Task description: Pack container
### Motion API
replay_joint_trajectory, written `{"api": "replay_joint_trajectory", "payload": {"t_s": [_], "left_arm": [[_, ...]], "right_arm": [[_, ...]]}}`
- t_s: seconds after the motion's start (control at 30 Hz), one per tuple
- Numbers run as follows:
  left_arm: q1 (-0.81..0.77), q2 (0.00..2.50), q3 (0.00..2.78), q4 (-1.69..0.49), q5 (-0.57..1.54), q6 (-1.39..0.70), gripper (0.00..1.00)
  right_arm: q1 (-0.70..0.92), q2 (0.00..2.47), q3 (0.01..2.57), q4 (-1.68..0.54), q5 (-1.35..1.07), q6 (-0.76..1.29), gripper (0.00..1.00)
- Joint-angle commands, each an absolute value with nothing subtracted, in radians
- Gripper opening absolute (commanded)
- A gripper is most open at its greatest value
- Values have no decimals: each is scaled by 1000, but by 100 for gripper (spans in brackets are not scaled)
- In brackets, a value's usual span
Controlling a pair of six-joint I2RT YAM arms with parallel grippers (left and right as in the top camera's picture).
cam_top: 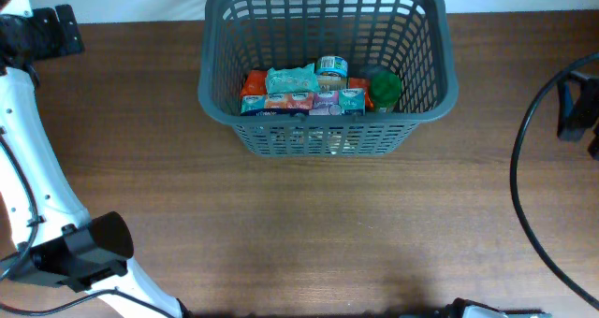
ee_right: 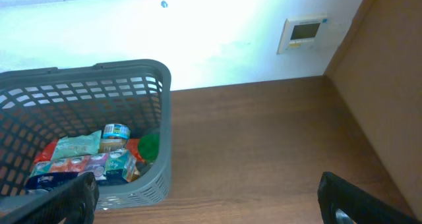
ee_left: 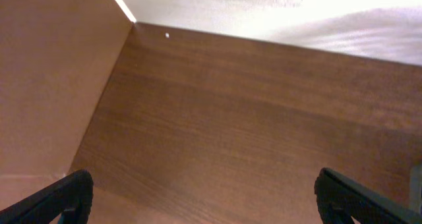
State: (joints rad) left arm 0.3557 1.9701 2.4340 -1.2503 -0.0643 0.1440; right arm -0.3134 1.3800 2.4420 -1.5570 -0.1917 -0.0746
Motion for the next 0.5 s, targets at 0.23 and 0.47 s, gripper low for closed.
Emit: {"api": "replay_joint_trajectory", "payload": {"t_s": [0.23, 0.47], "left_arm": [[361, 1973, 2425, -1269, -68, 128, 99], [361, 1973, 2425, -1269, -68, 128, 99]], "right_arm": [[-308, 1412, 2428, -1595, -187, -71, 99], [-308, 1415, 2427, -1662, -298, -70, 99]]}}
